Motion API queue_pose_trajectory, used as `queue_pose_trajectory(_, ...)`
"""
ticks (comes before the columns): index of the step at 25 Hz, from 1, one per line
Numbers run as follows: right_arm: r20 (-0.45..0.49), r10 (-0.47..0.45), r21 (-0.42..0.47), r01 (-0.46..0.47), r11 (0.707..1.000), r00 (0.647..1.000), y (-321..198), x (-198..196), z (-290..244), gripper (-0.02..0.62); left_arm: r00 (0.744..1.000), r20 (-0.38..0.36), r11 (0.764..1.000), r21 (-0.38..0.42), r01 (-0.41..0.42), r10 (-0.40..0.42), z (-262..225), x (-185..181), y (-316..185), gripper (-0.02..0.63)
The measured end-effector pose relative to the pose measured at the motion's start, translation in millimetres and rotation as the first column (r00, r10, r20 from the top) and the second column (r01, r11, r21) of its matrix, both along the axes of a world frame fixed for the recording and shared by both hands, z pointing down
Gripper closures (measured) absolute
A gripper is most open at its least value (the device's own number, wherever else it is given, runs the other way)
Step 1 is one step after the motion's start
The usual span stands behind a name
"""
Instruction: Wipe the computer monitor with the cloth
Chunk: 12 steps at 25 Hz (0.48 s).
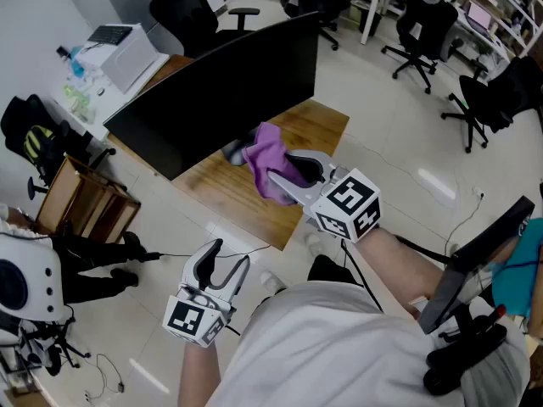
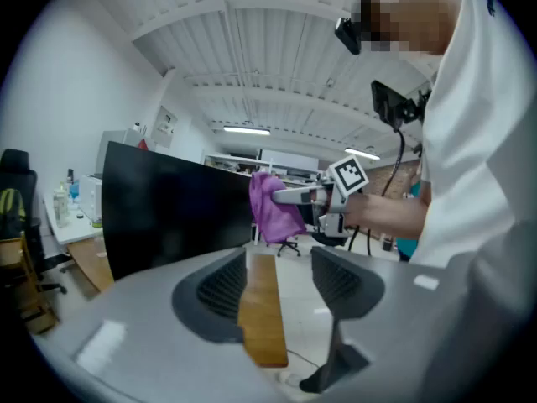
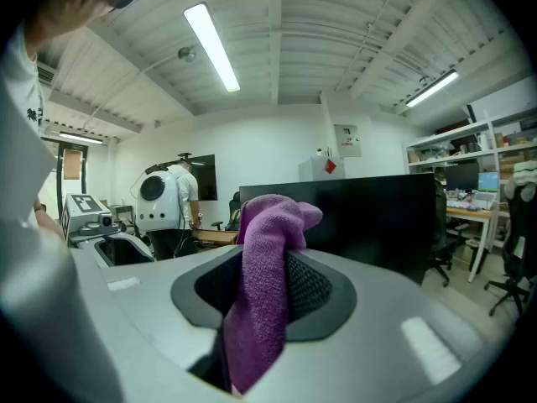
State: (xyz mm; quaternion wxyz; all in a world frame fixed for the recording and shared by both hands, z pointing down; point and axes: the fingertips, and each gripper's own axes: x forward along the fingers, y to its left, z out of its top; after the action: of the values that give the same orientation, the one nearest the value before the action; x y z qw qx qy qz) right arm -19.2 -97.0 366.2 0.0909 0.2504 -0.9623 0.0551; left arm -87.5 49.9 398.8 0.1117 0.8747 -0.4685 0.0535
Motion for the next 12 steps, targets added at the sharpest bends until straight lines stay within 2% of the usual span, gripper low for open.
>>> queue_pose_trajectory(5,0.004,-0.019,0.058,0.019,0.998,1.000,-27.5,-39.7,-28.1,0.465,0.999,-0.049,1.000,-0.001,0.022,-0.022,-5.0,-18.9,-16.9,0.342)
queue_pose_trajectory(12,0.041,-0.175,0.153,0.167,0.974,0.984,-57.4,-159.7,-68.4,0.465,0.992,-0.048,0.993,0.021,0.117,-0.116,-13.8,-53.3,-19.2,0.342)
